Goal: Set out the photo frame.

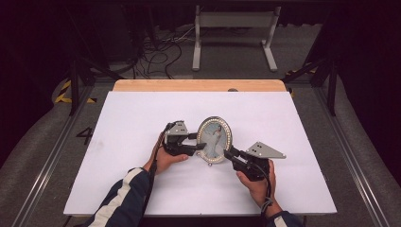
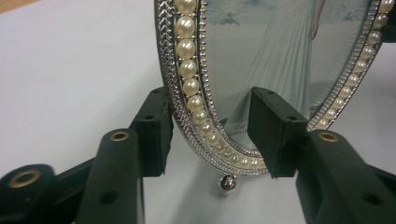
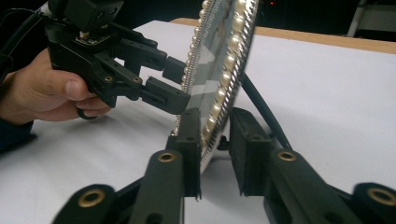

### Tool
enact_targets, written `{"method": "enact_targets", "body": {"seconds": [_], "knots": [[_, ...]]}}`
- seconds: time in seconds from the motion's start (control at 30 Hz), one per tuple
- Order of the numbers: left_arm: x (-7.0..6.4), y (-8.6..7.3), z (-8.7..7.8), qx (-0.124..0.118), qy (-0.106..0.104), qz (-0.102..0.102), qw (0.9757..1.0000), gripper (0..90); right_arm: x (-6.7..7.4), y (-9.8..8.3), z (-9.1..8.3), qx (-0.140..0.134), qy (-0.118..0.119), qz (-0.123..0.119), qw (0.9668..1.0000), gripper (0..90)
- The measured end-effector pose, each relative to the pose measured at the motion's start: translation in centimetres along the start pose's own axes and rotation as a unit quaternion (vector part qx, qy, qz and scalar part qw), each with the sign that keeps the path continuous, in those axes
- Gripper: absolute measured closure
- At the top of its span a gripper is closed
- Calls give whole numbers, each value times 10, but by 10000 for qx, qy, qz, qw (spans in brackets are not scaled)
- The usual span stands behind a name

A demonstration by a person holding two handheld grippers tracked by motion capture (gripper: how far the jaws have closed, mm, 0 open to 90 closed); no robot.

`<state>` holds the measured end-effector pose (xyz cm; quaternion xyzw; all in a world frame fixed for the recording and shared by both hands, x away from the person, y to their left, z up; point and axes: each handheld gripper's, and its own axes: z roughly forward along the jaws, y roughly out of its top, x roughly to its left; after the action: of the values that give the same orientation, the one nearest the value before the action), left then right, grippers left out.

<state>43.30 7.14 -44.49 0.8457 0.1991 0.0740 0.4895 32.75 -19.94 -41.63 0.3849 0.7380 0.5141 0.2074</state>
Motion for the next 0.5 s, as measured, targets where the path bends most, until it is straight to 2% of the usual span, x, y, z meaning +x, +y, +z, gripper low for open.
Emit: {"method": "enact_targets", "body": {"seconds": [0.1, 0.2, 0.23, 0.3, 0.5], "knots": [[-3, 1, 0, 113, 34, 77, 9999, 516, 0, 1, 0, -2, -6, 52, 10000, 763], [-4, 1, 0, 127, -29, 104, 9999, 551, -2, 1, 1, -22, -28, 98, 9999, 775], [-5, 1, 0, 144, -19, 90, 9999, 551, -3, 2, 0, -23, -96, 128, 9999, 784], [-6, 2, 0, 172, -4, 88, 9998, 550, -7, 2, 0, -14, 14, 225, 9997, 787], [-6, -1, -6, 180, -39, 76, 9998, 563, -9, 3, 3, 16, 25, 219, 9998, 781]]}}
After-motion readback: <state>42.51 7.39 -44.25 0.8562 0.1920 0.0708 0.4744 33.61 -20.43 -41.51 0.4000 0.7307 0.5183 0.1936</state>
